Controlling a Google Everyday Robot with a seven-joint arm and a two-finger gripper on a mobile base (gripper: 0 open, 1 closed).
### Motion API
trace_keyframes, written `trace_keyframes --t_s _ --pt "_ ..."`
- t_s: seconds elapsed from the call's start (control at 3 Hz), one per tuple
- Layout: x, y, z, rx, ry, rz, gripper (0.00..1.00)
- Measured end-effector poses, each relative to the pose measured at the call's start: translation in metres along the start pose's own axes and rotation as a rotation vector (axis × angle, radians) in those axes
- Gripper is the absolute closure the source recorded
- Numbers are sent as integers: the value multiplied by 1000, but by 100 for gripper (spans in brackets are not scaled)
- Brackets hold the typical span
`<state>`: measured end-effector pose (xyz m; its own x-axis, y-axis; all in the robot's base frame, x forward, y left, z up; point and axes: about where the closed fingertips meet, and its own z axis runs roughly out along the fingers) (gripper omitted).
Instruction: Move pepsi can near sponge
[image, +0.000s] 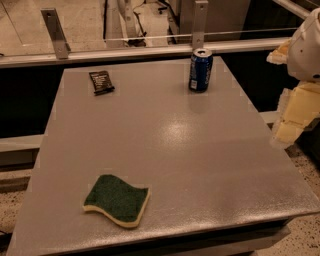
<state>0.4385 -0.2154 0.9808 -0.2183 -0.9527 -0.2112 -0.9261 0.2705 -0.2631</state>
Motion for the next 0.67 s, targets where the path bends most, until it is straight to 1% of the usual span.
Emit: trace_keyframes --t_s 0.33,0.67 --pt "0 0 0 1 0 0 0" --pt "4 -23 19 18 -21 6 0"
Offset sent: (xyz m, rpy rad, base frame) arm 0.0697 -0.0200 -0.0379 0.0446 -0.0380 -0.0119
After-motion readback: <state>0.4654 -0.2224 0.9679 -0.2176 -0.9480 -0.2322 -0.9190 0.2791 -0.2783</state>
